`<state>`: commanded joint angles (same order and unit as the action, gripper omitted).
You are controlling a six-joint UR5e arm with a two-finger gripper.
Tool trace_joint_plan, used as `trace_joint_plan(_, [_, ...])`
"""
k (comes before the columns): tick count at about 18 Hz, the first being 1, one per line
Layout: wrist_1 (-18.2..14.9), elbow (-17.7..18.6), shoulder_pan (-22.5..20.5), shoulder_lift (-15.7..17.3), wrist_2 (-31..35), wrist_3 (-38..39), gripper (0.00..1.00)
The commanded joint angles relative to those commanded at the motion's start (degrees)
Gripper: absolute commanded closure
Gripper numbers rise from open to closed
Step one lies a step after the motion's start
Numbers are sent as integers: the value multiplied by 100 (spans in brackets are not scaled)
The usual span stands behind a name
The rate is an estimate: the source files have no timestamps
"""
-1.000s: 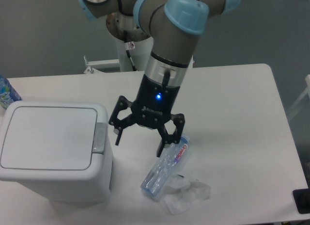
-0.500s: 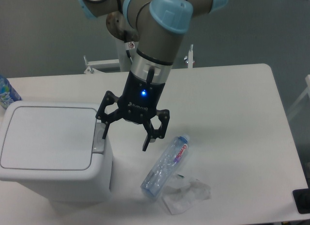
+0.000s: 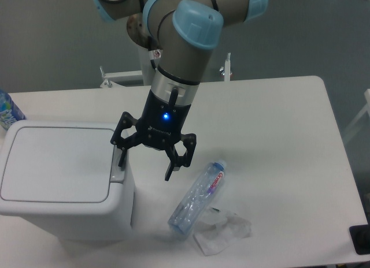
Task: Open the trash can
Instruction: 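Lower the gripper fingertip onto the grey button to pop the lid, then lift the gripper away from the opened trash can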
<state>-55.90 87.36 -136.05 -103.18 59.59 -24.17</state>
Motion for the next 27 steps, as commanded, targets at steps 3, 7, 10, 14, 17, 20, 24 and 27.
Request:
trace_joint_plan(3, [-9,0,9,-18,88,0,0])
trace_joint_plan(7, [-9,-17,35,-62,106,9,0])
trace_joint_plan(10, [-9,-70,35,-44,106,140,0])
trace_joint_plan(14, [0,-228,-9,-62,106,176,0])
trace_joint_plan(17, [0,-439,-280,-123,114,106,0])
trace_joint_plan(20, [18,-615,-693,-202,114,-52,0])
trace_joint_plan(24, [53,-843,-1080,-632,114,-430,0])
trace_joint_plan(27, [53,-809,-1379,-843,237,-738,0])
